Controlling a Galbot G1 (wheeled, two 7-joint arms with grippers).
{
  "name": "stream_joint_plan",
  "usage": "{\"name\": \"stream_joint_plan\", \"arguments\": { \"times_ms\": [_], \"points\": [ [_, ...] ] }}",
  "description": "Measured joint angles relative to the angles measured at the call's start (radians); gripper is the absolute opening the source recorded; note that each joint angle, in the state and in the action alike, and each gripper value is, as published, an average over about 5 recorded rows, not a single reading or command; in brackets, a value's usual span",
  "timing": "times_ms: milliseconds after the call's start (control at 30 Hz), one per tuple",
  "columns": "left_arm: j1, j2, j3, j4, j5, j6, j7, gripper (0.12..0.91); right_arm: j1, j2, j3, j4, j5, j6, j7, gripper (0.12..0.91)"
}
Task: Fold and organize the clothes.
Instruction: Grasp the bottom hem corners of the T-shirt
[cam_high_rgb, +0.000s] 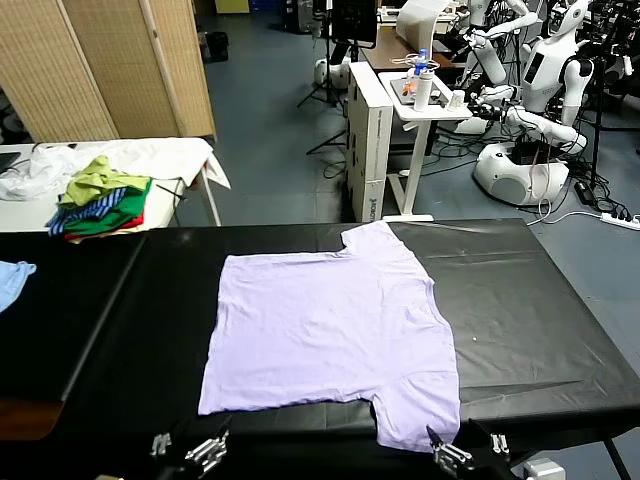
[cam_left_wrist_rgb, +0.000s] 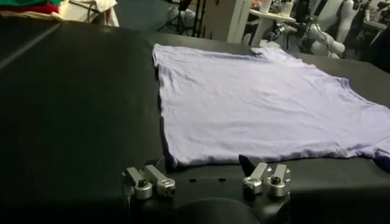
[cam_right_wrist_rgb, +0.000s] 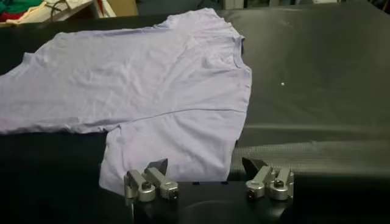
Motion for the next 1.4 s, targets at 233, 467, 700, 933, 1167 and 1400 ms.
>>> {"name": "stream_joint_plan", "arguments": {
  "times_ms": [233, 467, 700, 933, 1167, 1400],
  "points": [
    [-0.023, -0.006, -0.007, 0.009, -0.032, 0.007, -0.021, 0.907, 0.01, 0.008, -0.011, -0.014, -0.01, 0.0, 0.004, 0.894],
    [-0.041, -0.008, -0.007, 0.031, -0.065, 0.001, -0.028, 0.852, 0.02, 0.017, -0.026, -0.024, -0.018, 0.001, 0.007, 0.777],
    [-0.045, -0.015, -0.004, 0.049, -0.068, 0.001, -0.032, 0.59, 0.012, 0.019, -0.026, -0.025, -0.019, 0.002, 0.008, 0.449],
    [-0.042, -0.016, -0.003, 0.054, -0.067, -0.001, -0.032, 0.21, -0.001, 0.019, -0.021, -0.012, -0.019, 0.001, 0.01, 0.149],
    [-0.033, -0.022, -0.001, 0.049, -0.061, -0.003, -0.033, 0.146, -0.048, 0.019, -0.002, 0.031, -0.034, -0.004, 0.032, 0.14],
    [0.01, -0.017, -0.011, 0.007, -0.058, -0.004, -0.062, 0.146, -0.075, 0.018, 0.006, 0.06, -0.03, -0.004, 0.031, 0.14]
  ]
}}
